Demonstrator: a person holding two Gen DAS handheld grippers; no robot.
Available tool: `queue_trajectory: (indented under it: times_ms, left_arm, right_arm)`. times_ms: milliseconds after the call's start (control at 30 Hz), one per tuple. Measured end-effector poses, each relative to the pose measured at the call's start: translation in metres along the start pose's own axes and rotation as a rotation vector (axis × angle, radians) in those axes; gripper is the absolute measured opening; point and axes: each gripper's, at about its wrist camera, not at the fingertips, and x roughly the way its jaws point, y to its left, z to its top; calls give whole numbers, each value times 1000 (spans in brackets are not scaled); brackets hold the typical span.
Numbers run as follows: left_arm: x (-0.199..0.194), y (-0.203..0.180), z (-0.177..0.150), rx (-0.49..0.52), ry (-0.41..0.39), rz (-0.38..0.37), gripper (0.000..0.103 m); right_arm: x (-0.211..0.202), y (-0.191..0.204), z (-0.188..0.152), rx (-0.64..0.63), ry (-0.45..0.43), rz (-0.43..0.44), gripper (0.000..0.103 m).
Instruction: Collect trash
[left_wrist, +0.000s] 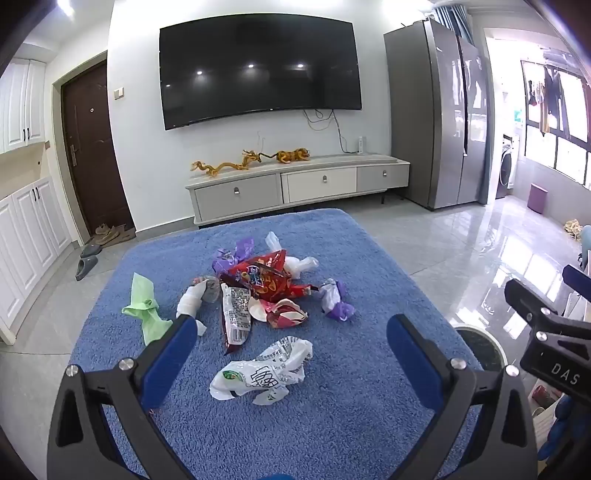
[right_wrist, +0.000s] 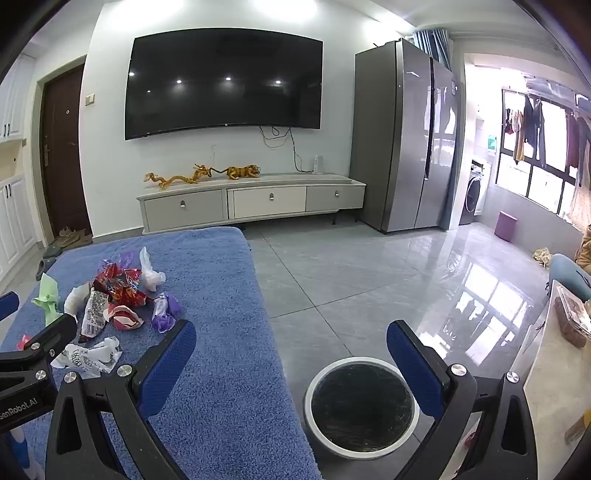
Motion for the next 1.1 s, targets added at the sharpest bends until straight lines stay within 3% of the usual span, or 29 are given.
queue_trajectory:
  times_ms: [1100]
  left_arm:
    - [-11,1,2,-31,-34,13,103]
  right_arm:
    - [-9,-8,1,0,-18,-27,103]
